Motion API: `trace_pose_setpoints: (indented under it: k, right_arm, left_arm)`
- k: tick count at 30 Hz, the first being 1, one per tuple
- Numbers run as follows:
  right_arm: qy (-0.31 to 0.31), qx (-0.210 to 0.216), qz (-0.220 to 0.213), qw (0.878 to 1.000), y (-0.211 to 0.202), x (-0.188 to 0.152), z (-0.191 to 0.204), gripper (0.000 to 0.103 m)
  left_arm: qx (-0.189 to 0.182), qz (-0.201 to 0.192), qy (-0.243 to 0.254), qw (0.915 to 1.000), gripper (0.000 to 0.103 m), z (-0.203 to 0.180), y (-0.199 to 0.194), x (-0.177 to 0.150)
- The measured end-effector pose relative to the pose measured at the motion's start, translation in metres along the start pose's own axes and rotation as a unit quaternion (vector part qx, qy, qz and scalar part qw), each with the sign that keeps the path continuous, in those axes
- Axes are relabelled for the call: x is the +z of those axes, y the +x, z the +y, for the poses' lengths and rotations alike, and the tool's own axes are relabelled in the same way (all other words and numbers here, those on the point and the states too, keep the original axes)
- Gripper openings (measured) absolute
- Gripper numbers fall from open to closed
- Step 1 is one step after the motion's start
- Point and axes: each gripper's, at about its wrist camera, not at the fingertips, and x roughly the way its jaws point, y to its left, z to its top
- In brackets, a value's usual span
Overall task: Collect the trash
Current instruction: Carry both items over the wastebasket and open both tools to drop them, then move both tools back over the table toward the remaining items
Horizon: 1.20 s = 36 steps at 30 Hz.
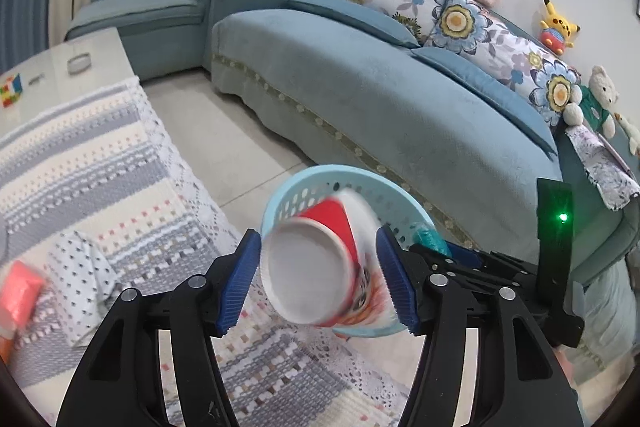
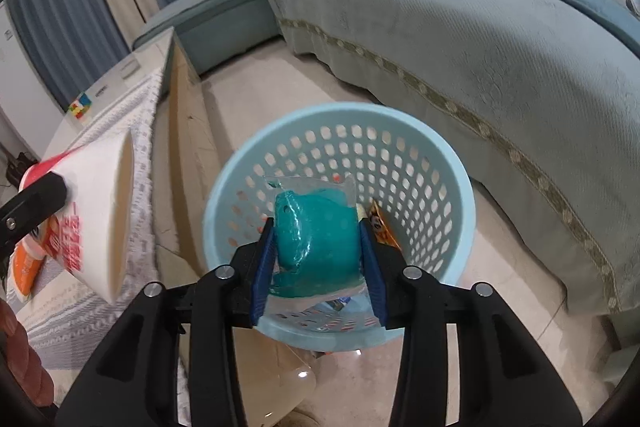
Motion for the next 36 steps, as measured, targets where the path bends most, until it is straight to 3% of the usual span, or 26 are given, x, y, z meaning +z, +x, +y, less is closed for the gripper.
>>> trace_pose_setpoints:
  k: [3,11,20,28,36]
  right_arm:
    - [0.015,0.000,0.006,1.000,0.003,-0.001,-0.008,0.047]
    - [0.007,0.005,-0.004,1.000,-0.014,-0.001,0.006,0.047]
    - [-0.061,0.062,-0.053,0.995,-0.058,0.007,0.089,0.047]
    - [-0.124,0.122,-0.075,0.982,-0.059,-0.009,0.189,0.051]
    - [-0.149,0.132,-0.058,0.978,-0.013,-0.031,0.252,0.051]
  left_arm:
    - [-0.007,0.003,-0.015,0.9999,0.068,0.008,0.003,-0.001]
    - [0.006,-0.008,-0.033,0.9994,0.068,0.029,-0.024,-0.010]
    - [0.048,-0.061,-0.064,0.9949,0.068,0.063,-0.111,-0.014]
    - [0.126,-0.101,-0.109,0.9809,0.068,0.136,-0.200,-0.042]
    - [0.171,-0.089,-0.196,0.9615,0.068,0.219,-0.234,-0.086]
